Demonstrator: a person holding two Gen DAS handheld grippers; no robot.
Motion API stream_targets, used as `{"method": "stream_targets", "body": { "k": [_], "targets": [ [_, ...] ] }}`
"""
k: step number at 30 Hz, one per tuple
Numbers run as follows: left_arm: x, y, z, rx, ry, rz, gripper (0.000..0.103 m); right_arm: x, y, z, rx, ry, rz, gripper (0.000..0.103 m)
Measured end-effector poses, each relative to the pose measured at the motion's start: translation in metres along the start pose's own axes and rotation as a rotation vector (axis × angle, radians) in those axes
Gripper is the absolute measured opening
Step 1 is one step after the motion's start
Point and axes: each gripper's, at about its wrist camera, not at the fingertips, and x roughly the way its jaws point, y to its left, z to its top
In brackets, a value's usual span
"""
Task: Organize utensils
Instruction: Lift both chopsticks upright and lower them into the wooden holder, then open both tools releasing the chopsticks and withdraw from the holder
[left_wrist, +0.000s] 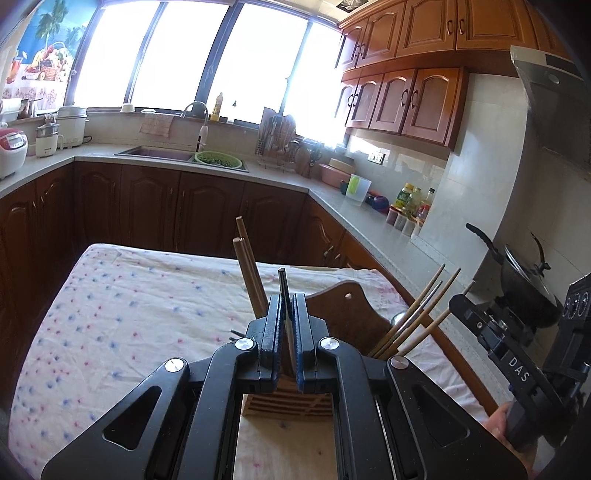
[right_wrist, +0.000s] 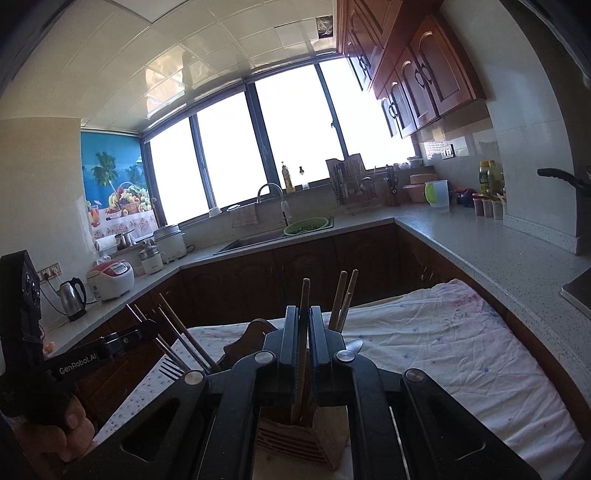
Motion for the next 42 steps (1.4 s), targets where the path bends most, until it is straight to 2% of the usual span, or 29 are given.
{"method": "stream_targets", "body": {
  "k": [2,24,26,33,34,37,39,41,42],
  "targets": [
    [0.004,0.001,-0.005,-0.002,0.021,0.007,0.005,0.002,-0.002,-0.002,0.002,0.019,0.000,0.005],
    [0.004,0.009,-0.007,-0.018,0.047,0.025,0.006,0.006,-0.007,-0.001,0.040,0.044,-0.004,0.006],
    [0.003,0.009,-0.007,-0.024,0.055,0.024,0.006,0.007,-0.009,-0.001,0.052,0.048,-0.002,0.010],
    [-0.007,0.009,-0.006,-0.028,0.052,0.026,0.009,0.000,-0.011,-0.001,0.079,0.043,0.005,0.011],
    [-0.009,0.009,-0.006,-0.029,0.050,0.026,0.011,-0.002,-0.010,-0.001,0.079,0.039,0.003,0.015],
    [-0.018,0.010,-0.007,-0.034,0.039,0.031,0.024,-0.009,-0.008,0.000,0.085,0.023,0.012,0.039],
    [-0.024,0.011,-0.007,-0.044,0.032,0.036,0.036,-0.014,-0.007,0.001,0.088,0.012,0.016,0.050],
    [-0.032,0.014,-0.009,-0.058,0.024,0.047,0.048,-0.019,-0.008,0.002,0.095,0.003,0.023,0.068],
    [-0.036,0.015,-0.011,-0.063,0.017,0.051,0.054,-0.022,-0.008,0.002,0.096,-0.003,0.026,0.073]
  ]
}}
